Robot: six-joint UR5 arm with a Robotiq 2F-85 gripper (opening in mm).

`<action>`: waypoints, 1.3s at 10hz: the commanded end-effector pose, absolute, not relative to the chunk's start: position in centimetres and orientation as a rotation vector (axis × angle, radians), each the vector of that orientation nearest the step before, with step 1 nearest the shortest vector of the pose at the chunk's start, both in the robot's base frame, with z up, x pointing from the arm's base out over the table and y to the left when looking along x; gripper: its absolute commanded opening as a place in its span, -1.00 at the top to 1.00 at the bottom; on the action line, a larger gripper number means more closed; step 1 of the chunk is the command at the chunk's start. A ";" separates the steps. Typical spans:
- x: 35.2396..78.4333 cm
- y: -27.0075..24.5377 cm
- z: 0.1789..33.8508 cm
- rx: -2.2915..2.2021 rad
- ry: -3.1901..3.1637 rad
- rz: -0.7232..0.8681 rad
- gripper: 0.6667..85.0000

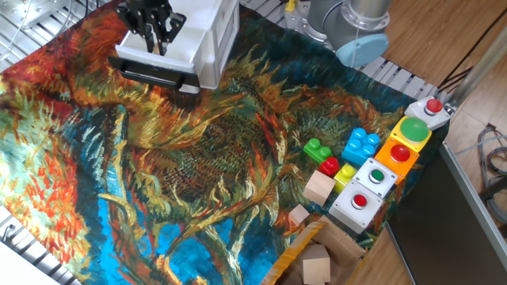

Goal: Put things in the drawer

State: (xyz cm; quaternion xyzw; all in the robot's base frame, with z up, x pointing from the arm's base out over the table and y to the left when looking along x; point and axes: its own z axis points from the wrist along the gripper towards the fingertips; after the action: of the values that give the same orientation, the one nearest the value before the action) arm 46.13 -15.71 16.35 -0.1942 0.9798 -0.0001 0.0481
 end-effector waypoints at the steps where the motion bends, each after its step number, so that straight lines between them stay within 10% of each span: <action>1: 47.0 -15.1 15.3 -0.584 2.953 0.017 0.93; 3: 47.2 -14.9 15.1 -0.652 2.933 0.020 -0.02; 5: 46.6 -15.0 15.8 -0.689 2.937 0.029 -0.24; 11: 43.6 -14.2 21.9 -0.690 2.984 0.103 -0.19; 13: 45.5 -13.8 22.7 -0.661 2.982 0.071 0.32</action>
State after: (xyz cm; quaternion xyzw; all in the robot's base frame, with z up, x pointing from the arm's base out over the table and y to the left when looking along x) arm 44.55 -14.55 20.75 -0.2237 0.9736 0.0231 0.0397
